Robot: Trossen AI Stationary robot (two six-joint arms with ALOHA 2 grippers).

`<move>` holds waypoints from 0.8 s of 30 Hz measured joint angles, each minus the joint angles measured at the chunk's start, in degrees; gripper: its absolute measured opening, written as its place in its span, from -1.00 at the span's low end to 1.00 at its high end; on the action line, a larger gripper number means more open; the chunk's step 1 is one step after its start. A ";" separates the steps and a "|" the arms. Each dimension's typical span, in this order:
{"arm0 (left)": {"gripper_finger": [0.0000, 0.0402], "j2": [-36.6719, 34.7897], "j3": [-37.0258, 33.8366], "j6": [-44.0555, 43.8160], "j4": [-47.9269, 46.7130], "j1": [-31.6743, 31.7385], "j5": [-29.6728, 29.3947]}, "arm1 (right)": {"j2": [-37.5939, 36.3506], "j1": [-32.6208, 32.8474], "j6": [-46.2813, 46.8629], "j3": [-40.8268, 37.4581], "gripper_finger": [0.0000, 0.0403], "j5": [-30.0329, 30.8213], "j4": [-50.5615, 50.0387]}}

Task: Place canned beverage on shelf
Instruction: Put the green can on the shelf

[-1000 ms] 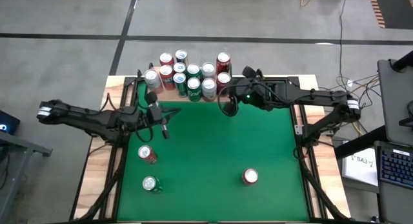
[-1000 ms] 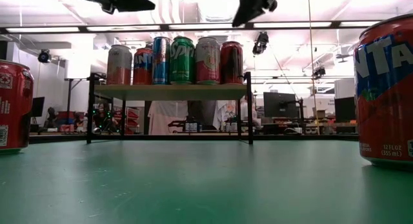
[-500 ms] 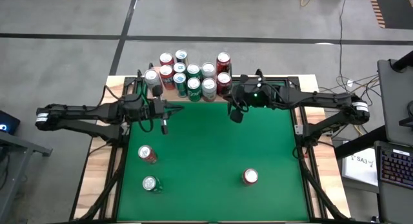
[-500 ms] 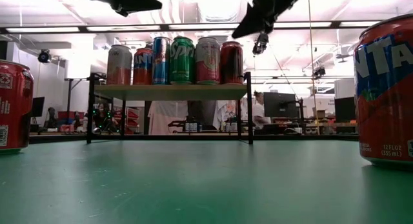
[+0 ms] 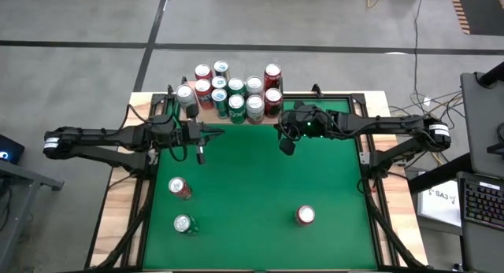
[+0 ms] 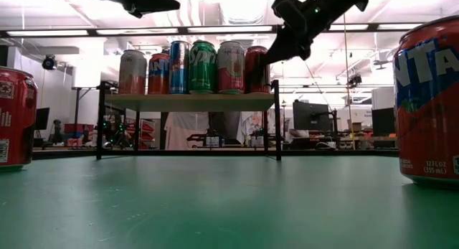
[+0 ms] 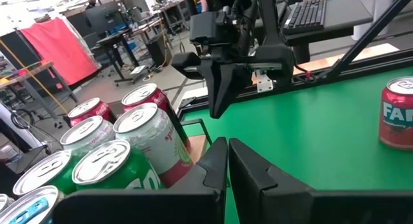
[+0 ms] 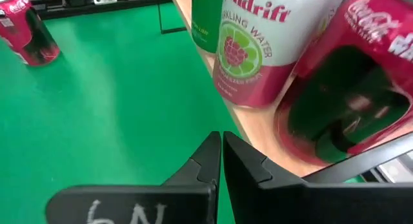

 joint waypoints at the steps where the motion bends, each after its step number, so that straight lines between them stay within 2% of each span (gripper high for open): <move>1: -1.00 0.00 0.00 0.01 0.01 -0.01 0.00 | -0.01 0.00 -0.28 0.02 -0.95 0.05 0.21; 11: -1.00 0.89 0.00 -0.55 1.43 0.00 -2.86 | 0.04 0.00 6.50 0.64 -0.95 2.48 -0.42; 17: -1.00 2.43 0.06 -0.58 2.95 0.00 -3.02 | 0.04 0.00 17.89 0.52 -0.95 2.55 -0.09; 24: -1.00 4.11 0.28 -2.09 3.03 -0.02 -3.02 | -0.02 0.00 17.83 0.57 -0.95 2.60 -1.78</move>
